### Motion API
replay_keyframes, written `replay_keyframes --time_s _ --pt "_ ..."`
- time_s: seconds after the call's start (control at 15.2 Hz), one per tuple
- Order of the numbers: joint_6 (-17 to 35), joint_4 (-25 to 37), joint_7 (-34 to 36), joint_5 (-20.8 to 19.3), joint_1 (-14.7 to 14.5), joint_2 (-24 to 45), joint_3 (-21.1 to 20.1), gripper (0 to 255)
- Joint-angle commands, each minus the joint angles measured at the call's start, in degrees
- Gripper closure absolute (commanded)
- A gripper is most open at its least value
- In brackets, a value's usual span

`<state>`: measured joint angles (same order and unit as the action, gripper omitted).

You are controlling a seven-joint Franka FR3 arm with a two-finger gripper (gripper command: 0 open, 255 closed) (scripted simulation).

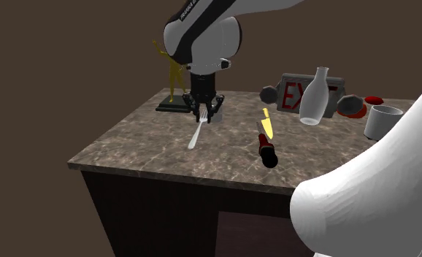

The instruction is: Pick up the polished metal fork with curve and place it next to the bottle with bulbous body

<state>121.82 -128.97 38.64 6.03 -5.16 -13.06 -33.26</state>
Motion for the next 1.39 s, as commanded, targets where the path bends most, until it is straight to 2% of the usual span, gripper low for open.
replay_keyframes --time_s 0.0,1.32 --pt "-1.61 1.24 -0.05 0.12 -0.03 -0.39 0.14 255" --pt "-17.18 14.55 -1.02 0.55 0.29 -2.87 2.03 255"
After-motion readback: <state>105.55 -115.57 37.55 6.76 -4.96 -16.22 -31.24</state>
